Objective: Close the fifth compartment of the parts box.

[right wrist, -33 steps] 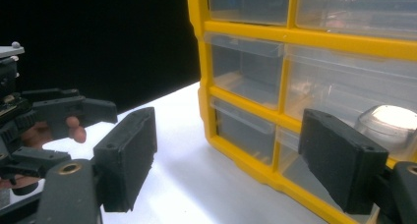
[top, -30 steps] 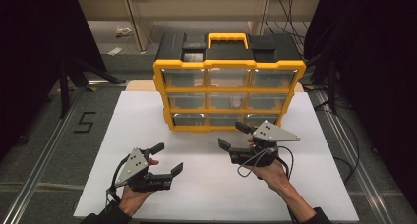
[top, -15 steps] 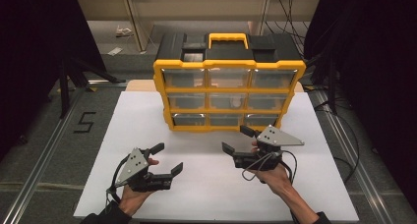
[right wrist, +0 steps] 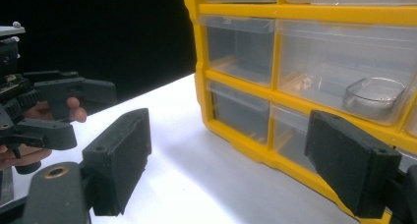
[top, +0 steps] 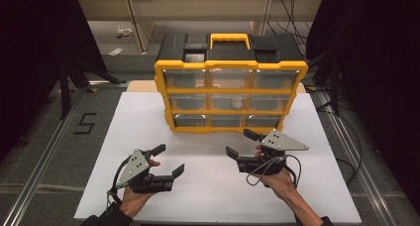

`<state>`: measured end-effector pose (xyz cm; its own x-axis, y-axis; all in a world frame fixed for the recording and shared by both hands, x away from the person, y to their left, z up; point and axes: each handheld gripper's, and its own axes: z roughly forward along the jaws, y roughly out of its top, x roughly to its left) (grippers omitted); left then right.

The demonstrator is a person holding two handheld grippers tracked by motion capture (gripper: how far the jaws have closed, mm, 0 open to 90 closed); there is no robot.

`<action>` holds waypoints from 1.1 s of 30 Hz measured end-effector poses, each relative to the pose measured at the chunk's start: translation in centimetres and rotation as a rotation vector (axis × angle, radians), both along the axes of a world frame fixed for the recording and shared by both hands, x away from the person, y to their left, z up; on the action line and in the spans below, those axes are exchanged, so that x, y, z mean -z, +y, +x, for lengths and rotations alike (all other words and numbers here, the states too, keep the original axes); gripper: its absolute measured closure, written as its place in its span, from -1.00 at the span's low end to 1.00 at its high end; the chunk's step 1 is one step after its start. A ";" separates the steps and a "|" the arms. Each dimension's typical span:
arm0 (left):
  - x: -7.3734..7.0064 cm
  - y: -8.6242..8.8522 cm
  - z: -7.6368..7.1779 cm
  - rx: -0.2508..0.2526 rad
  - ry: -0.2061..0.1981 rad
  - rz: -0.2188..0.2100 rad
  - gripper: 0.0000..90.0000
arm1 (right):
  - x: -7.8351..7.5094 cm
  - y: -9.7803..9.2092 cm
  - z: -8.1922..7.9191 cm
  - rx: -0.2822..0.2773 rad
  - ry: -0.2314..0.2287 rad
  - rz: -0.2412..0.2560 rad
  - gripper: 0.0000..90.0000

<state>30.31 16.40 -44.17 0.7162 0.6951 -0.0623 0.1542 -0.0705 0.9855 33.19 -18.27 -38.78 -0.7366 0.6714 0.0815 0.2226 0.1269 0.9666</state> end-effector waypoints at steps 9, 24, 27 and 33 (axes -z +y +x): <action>0.0 0.1 0.0 -0.001 -0.001 0.001 -0.75 | 0.3 -0.4 -0.5 0.010 -0.007 -0.002 -0.59; 0.0 0.1 -0.1 0.002 -0.003 0.000 -0.75 | 0.7 -0.9 -1.5 0.020 -0.024 -0.005 -0.58; 0.0 0.1 -0.1 0.003 -0.005 -0.002 -0.75 | 0.7 -1.0 -1.6 0.020 -0.026 -0.002 -0.58; 0.0 0.1 -0.1 0.002 -0.005 -0.001 -0.75 | 0.9 -1.3 -1.9 0.029 -0.030 0.007 -0.58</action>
